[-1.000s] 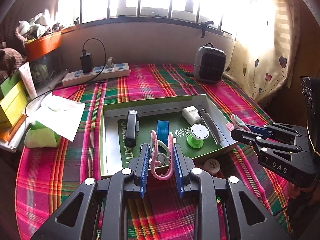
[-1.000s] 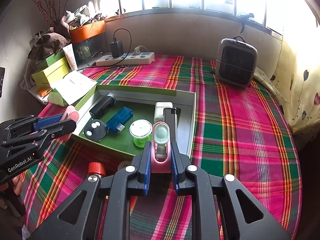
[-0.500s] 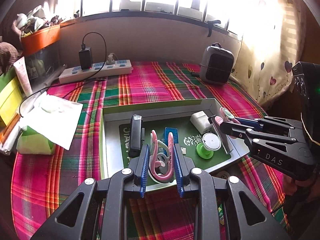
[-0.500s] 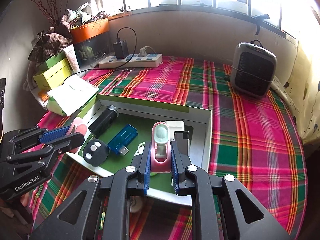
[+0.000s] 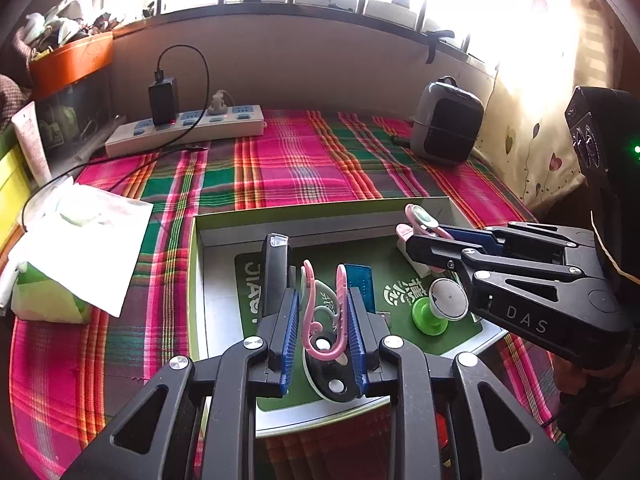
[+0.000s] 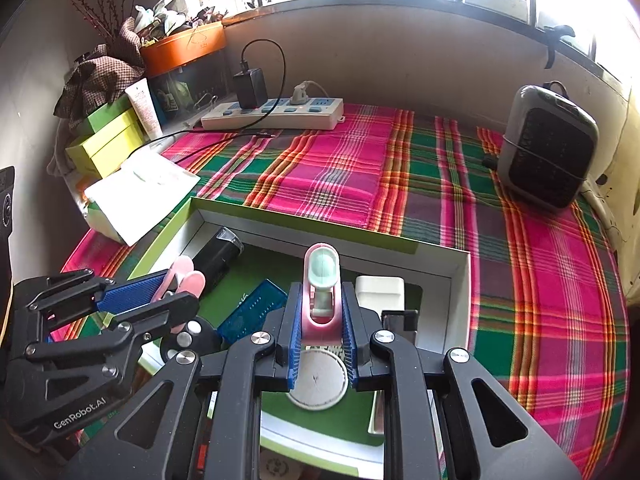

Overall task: Organize rigid objects
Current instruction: 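Carry the pink clip and pink loop over the green box with both tools, then lower both pink items toward the box floor with both tools, then open the left tool on the pink loop while the right tool releases the clip, then withdraw both open tools from the box toward the red-capped jar, then close the left tool around the red-capped green jar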

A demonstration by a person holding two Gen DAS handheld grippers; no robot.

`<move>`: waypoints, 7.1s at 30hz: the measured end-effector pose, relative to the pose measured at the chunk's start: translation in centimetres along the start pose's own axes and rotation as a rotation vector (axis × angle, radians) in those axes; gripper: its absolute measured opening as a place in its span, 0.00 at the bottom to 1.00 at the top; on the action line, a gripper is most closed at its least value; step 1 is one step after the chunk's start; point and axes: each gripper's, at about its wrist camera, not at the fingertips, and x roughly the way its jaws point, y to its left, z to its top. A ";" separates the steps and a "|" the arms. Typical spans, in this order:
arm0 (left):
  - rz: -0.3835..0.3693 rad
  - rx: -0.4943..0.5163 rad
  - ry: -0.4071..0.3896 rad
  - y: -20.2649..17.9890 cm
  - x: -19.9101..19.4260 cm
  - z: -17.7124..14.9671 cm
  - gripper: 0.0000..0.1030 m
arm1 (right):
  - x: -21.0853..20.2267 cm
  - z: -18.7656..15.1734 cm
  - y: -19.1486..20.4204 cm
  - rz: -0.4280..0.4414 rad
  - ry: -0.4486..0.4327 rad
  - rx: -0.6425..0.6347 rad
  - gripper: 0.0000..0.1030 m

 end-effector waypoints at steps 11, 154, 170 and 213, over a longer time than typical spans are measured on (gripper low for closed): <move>-0.011 -0.002 0.019 0.3 1.5 0.4 0.22 | 2.7 0.4 0.1 0.015 0.050 0.002 0.18; 0.036 0.004 -0.026 -3.9 -6.7 -5.6 0.35 | -9.4 -8.1 -0.6 -0.103 -0.129 0.112 0.39; -0.033 0.018 0.006 -6.8 -6.7 -7.6 0.46 | -10.7 -11.6 -2.4 -0.113 -0.124 0.148 0.57; 0.053 -0.052 0.081 -7.0 -4.4 -9.9 0.46 | -10.2 -13.5 -1.9 -0.074 -0.081 0.142 0.57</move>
